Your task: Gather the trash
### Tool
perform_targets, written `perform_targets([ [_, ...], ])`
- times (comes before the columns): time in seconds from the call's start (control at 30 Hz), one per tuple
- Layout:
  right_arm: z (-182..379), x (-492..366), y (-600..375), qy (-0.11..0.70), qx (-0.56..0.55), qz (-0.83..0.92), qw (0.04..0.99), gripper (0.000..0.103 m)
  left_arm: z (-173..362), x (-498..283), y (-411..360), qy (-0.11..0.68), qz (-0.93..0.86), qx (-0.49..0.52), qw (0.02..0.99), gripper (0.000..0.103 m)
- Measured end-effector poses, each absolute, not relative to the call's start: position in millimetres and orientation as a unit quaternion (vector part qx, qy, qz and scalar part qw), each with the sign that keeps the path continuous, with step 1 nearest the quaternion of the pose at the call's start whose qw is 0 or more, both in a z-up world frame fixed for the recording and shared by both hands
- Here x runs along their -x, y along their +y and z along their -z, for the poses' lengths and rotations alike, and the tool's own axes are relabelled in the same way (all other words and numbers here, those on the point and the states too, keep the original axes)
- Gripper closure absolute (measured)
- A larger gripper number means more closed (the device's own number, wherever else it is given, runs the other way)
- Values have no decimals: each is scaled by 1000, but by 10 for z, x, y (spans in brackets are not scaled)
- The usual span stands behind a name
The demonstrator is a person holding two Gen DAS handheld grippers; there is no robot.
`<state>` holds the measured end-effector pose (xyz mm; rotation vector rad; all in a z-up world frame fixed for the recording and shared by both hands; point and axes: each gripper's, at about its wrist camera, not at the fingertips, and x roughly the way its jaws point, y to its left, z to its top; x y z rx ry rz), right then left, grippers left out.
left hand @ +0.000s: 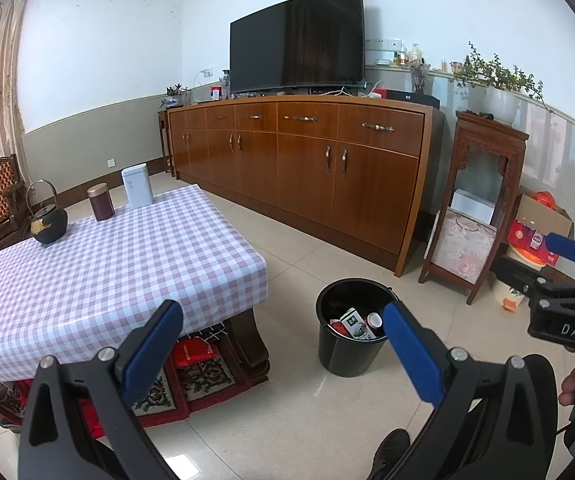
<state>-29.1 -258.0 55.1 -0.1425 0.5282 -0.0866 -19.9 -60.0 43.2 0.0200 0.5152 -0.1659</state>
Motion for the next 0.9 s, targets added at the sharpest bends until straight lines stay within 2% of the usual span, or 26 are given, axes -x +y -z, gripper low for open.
perform_targets([
  [0.9,-544,310,-2595,263,69,43,961,0,-428,180,-613,251,99,-16,963,2],
])
